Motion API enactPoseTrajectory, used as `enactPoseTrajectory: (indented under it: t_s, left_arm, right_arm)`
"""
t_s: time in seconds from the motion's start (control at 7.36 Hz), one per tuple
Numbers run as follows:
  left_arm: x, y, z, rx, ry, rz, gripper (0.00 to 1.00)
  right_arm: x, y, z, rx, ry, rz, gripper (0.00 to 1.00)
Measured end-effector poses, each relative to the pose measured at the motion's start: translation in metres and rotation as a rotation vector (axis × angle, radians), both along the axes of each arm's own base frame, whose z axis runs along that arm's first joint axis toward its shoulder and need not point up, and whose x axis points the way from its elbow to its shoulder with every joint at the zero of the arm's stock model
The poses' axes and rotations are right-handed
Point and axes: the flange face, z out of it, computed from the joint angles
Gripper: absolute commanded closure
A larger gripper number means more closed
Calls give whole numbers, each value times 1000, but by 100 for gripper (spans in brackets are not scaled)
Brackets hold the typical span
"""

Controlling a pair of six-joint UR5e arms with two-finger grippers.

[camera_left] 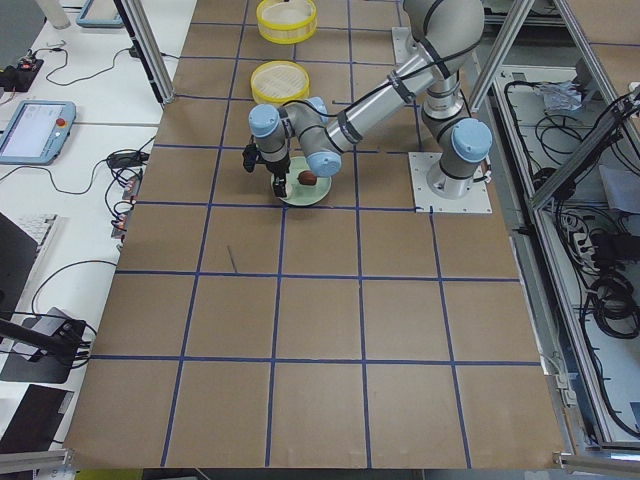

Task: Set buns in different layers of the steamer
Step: 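Grasp the white bun on the green plate with the left gripper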

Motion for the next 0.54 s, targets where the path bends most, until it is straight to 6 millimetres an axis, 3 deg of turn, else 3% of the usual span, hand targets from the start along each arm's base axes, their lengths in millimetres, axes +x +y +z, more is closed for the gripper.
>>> enactPoseTrajectory:
  t_s: [0.14, 0.27, 0.54]
  left_arm:
    - [-3, 0, 0, 0, -3, -7, 23]
    - [-4, -1, -2, 2, -4, -12, 27]
    - [0, 0, -8, 26, -50, -23, 51]
  right_arm:
    - [0, 0, -1, 0, 1, 0, 93]
    - [0, 0, 0, -2, 1, 0, 93]
    - [0, 0, 1, -5, 2, 2, 93]
